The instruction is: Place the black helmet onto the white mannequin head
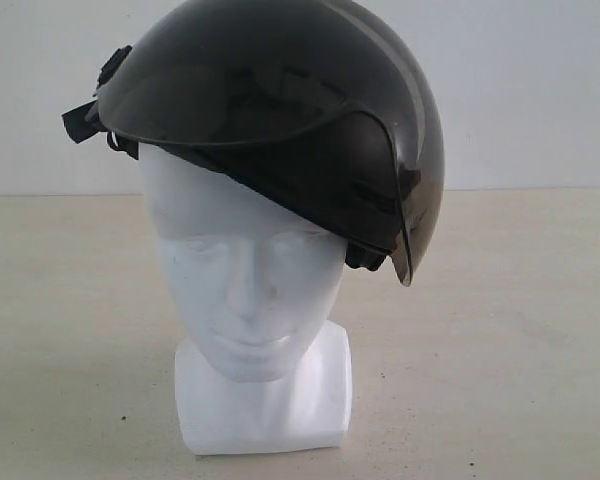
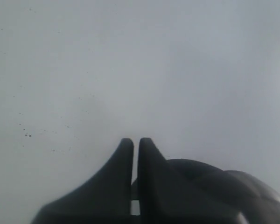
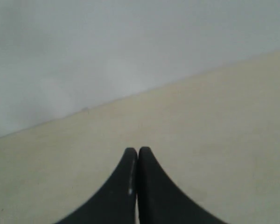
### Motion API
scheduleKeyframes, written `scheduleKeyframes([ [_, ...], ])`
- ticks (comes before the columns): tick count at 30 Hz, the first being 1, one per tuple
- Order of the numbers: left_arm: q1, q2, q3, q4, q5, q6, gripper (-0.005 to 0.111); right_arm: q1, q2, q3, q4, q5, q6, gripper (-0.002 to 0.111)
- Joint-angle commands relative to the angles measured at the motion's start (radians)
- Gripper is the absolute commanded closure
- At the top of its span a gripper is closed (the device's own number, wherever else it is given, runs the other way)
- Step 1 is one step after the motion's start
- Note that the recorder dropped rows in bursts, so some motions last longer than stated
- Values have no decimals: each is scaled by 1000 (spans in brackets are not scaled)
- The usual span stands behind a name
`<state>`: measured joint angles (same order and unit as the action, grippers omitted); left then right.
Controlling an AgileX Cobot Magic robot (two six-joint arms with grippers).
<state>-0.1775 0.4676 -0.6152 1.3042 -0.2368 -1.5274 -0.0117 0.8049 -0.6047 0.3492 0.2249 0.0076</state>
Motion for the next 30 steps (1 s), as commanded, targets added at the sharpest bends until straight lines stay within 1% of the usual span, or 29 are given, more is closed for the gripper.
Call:
scheduleKeyframes([
  [1,-3,-21,-13,21,35,-43,102,0,134,-43,75,168,49,108],
  [4,-3,-19,-57,23,71,-41,102,0,178,-111,131,335,-45,108],
  [9,-3,53,-165,23,71,-19,102,0,185,-194,230,319,-200,108],
  [13,-3,199,-266,23,4,-28,102,0,207,-305,350,327,-314,108],
  [15,-3,280,-327,23,-7,-28,102,0,236,-378,411,342,-374,108],
  [18,-3,416,-429,25,-58,-32,102,0,313,-507,479,449,-422,108],
  [21,-3,556,-536,80,-125,-131,102,0,426,-640,556,644,-483,108],
  [23,-3,643,-606,214,-171,-277,102,0,495,-713,591,744,-509,108],
  [24,-3,682,-632,308,-199,-346,102,0,517,-735,604,772,-523,108],
  [25,-3,716,-669,403,-248,-453,102,0,539,-755,621,793,-537,108],
  [26,-3,747,-692,440,-287,-524,102,0,556,-764,661,809,-573,108],
  [28,1,797,-725,440,-402,-546,102,0,578,-767,754,813,-661,108],
  [30,8,823,-743,440,-448,-535,102,0,594,-767,845,801,-730,108],
])
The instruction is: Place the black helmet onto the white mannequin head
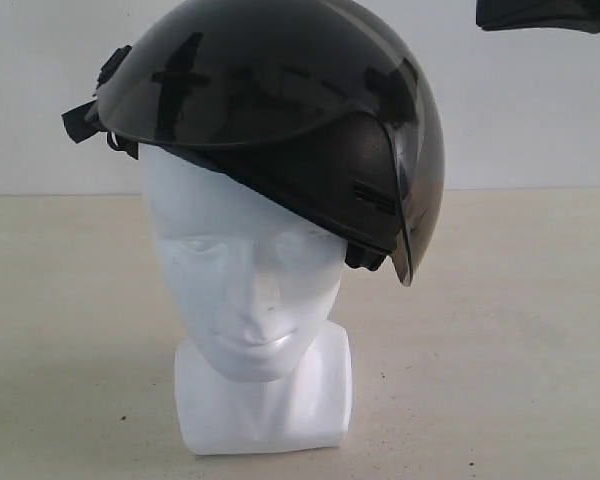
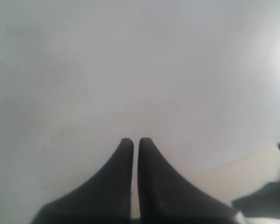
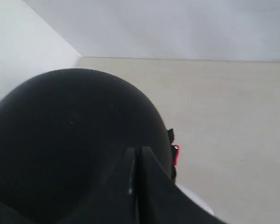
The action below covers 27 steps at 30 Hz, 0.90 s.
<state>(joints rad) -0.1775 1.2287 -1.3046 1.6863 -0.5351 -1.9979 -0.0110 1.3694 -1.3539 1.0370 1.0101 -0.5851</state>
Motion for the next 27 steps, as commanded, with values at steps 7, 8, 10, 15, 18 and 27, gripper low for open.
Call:
scheduleKeyframes([
  [7,51,86,-53,58,-252,-49,102,0,39,-17,241,-67,-205,108],
  [8,59,86,-51,58,-276,-49,102,0,39,-17,245,-67,-207,108],
  [10,78,86,-39,58,-324,-53,102,2,39,-17,250,-67,-207,108],
  [15,122,86,-32,58,-390,-70,102,3,39,-17,255,-65,-208,108],
  [18,125,86,-32,58,-406,-70,102,3,39,-17,255,-52,-211,108],
  [27,125,86,70,58,-410,-51,102,3,39,-17,255,-32,-214,108],
])
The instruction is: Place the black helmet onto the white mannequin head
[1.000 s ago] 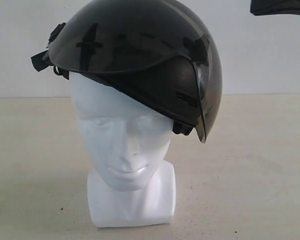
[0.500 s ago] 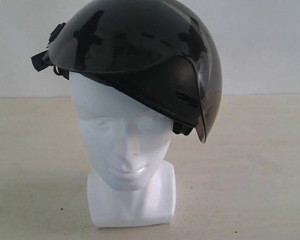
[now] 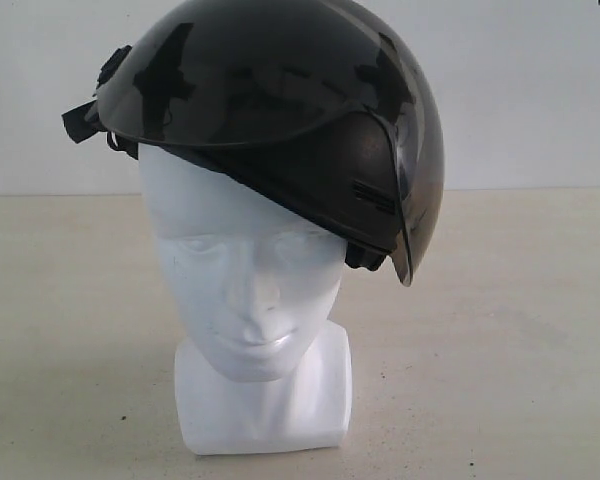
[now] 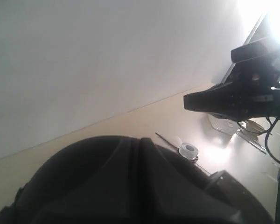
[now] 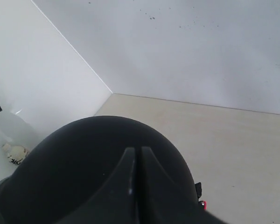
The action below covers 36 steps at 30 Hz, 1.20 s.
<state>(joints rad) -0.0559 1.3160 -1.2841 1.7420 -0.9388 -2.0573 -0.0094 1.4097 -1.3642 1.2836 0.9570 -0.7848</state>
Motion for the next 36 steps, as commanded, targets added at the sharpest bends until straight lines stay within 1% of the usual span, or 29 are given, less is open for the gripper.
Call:
scheduleKeyframes([
  [1,3,-2,58,2,-7,9,102,2,-1,-7,8,26,-14,108],
  [6,3,-8,86,2,-38,9,102,11,-1,-7,8,26,-14,108],
  [13,3,-12,104,2,-38,20,102,108,-1,-7,-41,-19,-16,108],
  [16,3,-12,104,2,-60,20,102,130,-1,-7,-44,-31,-16,108],
  [22,3,-12,151,2,-83,20,102,131,-1,-9,-44,-62,-16,108],
  [26,3,-14,191,2,-88,20,102,131,-1,-11,-44,-31,-16,108],
  [29,3,-15,195,2,-131,20,102,131,-1,-11,-41,-15,-10,108],
  [34,3,-15,195,2,-135,17,102,131,-1,-15,-15,-8,-10,108],
  [36,3,-15,195,2,-137,17,102,131,-1,-15,-15,30,-6,108],
])
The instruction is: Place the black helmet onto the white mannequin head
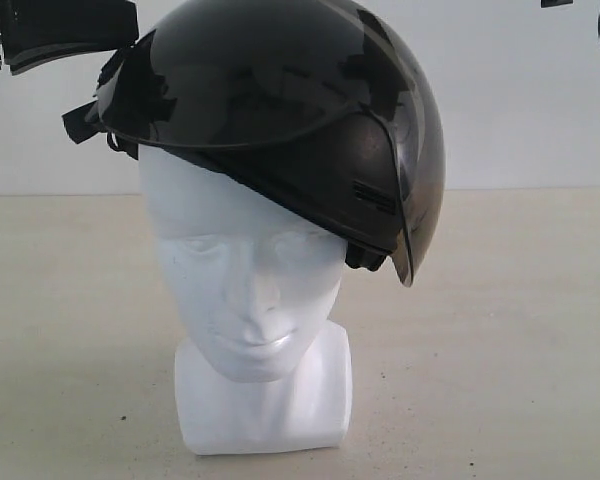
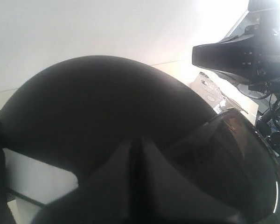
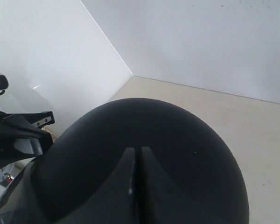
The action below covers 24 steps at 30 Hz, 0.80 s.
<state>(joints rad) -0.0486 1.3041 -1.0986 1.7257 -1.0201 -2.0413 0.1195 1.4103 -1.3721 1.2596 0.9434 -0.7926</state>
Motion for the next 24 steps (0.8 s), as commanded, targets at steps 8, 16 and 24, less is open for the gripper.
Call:
scheduleKeyframes([
  [8,-4,-3,65,19,-56,1,102,76,-2,-7,-17,95,37,108],
  [16,-4,-7,81,19,-78,4,102,90,-2,-7,-28,110,69,108],
  [24,-4,-27,81,19,-107,-7,102,90,-2,-7,-28,150,90,108],
])
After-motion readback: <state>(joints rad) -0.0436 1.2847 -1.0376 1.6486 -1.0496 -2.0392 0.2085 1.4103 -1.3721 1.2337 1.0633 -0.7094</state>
